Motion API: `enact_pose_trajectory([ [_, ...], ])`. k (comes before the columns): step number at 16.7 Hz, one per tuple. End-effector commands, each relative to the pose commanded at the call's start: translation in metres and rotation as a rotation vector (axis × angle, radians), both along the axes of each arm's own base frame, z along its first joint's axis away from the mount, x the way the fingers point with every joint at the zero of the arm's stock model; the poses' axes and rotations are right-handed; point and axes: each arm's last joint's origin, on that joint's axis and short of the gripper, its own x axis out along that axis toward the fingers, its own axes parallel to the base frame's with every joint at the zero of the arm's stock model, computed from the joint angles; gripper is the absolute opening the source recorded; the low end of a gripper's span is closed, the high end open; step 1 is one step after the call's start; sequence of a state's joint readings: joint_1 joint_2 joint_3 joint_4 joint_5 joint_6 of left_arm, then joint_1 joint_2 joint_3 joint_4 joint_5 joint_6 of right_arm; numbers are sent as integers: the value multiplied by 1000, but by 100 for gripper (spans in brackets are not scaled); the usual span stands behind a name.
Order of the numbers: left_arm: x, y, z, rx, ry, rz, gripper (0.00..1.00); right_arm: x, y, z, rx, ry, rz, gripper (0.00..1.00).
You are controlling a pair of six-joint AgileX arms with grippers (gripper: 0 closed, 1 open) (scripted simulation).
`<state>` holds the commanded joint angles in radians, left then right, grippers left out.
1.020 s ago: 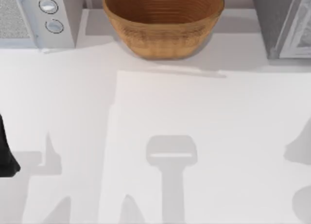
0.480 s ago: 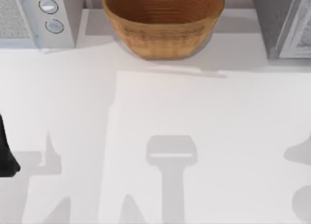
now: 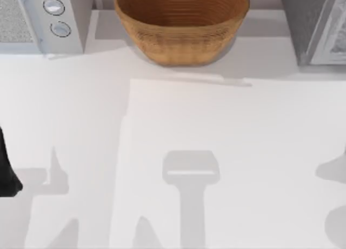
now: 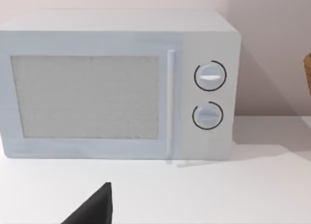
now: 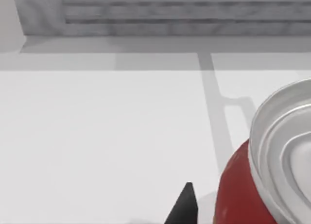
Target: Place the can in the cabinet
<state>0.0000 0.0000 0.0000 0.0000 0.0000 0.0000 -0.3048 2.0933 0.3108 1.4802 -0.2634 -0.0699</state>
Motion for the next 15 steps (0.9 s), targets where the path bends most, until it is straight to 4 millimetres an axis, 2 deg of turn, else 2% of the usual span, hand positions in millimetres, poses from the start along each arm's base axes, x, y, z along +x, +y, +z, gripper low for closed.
enact_pose_trajectory([
  [4,0,0,0,0,0,0,100,0,0,0,1,-1,-2,0],
  [7,0,0,0,0,0,0,100,5,-3,11,-4,-14,-5,0],
  [11,0,0,0,0,0,0,100,15,-6,41,-4,-15,-6,0],
  [15,0,0,0,0,0,0,100,17,-6,81,5,15,-4,0],
])
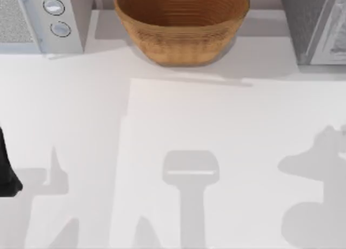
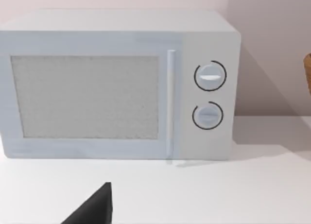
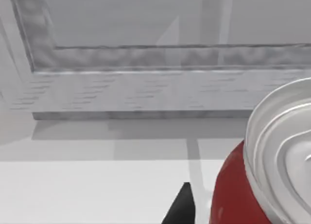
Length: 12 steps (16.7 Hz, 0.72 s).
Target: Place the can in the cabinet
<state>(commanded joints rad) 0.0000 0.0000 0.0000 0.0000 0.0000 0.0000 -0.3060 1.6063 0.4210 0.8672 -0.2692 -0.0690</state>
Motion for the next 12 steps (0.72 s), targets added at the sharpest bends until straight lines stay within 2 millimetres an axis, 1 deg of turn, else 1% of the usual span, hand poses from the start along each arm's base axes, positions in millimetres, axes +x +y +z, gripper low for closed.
enact_pose_trajectory([
  [4,0,0,0,0,0,0,100,-9,3,42,3,8,1,0],
  [6,0,0,0,0,0,0,100,-14,5,59,-1,-5,2,0],
  [8,0,0,0,0,0,0,100,-17,6,68,-4,-14,2,0],
  [12,0,0,0,0,0,0,100,-18,6,69,-4,-15,2,0],
])
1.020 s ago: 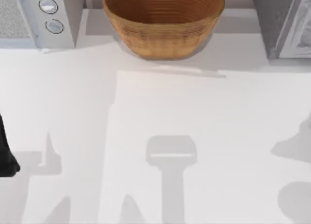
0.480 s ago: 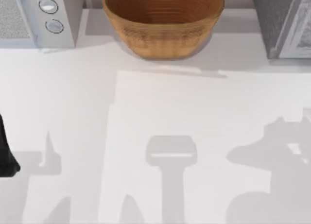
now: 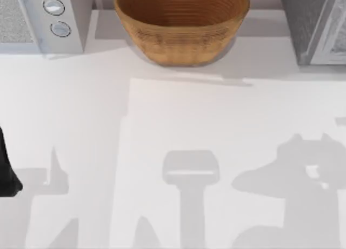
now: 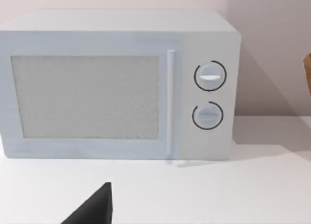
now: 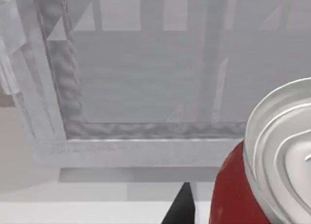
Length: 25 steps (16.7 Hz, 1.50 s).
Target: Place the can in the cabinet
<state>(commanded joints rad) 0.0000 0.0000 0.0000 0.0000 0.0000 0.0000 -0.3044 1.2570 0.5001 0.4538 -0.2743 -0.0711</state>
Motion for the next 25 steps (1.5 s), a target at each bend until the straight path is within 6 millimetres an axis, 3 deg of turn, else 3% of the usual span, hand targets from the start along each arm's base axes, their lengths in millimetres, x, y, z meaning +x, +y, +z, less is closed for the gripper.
enact_pose_trajectory([
  [6,0,0,0,0,0,0,100,-15,9,8,-9,-32,-5,0],
  [12,0,0,0,0,0,0,100,-69,38,17,-27,-130,-2,0],
  [18,0,0,0,0,0,0,100,-121,59,-6,-22,-229,6,0],
  [25,0,0,0,0,0,0,100,-141,67,-36,-5,-293,11,0],
])
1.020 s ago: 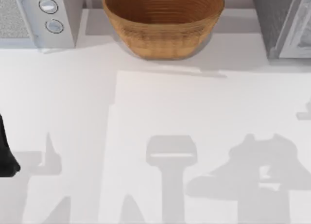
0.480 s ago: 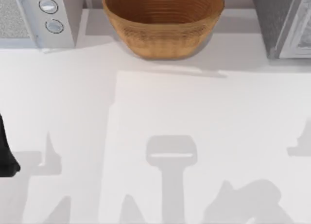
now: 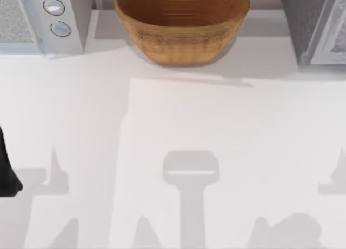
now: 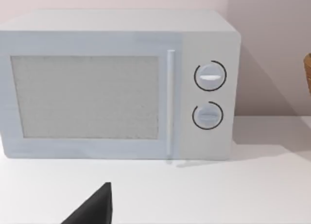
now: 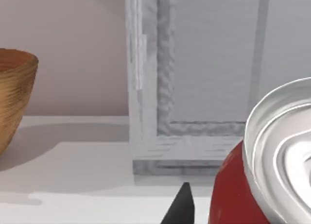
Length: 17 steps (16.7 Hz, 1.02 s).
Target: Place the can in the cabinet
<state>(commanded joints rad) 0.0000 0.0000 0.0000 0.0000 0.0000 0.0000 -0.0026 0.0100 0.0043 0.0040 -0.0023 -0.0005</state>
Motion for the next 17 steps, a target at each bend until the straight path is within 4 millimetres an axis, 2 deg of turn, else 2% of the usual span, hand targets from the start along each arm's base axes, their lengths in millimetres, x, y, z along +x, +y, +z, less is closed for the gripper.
enact_pose_trajectory([
  [6,0,0,0,0,0,0,100,0,0,0,2,-2,-1,0],
  [9,0,0,0,0,0,0,100,0,0,16,1,7,-6,0],
  [12,0,0,0,0,0,0,100,2,2,55,0,18,-11,0],
  [17,0,0,0,0,0,0,100,24,8,156,-1,28,-9,0],
])
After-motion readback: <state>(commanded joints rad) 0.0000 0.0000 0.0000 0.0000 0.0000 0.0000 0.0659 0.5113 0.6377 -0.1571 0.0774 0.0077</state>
